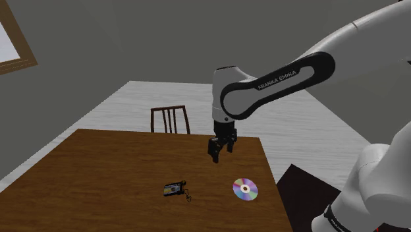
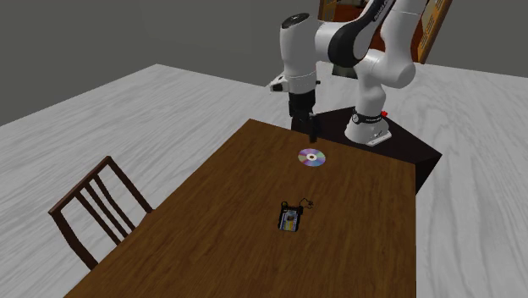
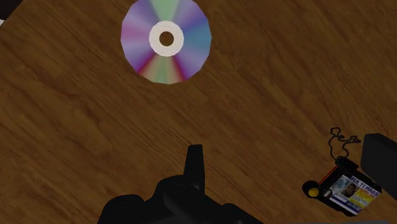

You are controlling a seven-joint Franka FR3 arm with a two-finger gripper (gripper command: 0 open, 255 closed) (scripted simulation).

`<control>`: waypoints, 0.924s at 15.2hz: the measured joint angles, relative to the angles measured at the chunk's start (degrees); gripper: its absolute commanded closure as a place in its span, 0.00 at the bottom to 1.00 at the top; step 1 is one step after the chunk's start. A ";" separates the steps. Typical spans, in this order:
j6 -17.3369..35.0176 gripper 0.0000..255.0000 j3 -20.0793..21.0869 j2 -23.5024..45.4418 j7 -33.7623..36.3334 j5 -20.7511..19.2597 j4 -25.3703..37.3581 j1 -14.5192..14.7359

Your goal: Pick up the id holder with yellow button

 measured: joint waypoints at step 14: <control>9.24 0.00 4.64 27.89 4.15 -1.68 18.26 6.23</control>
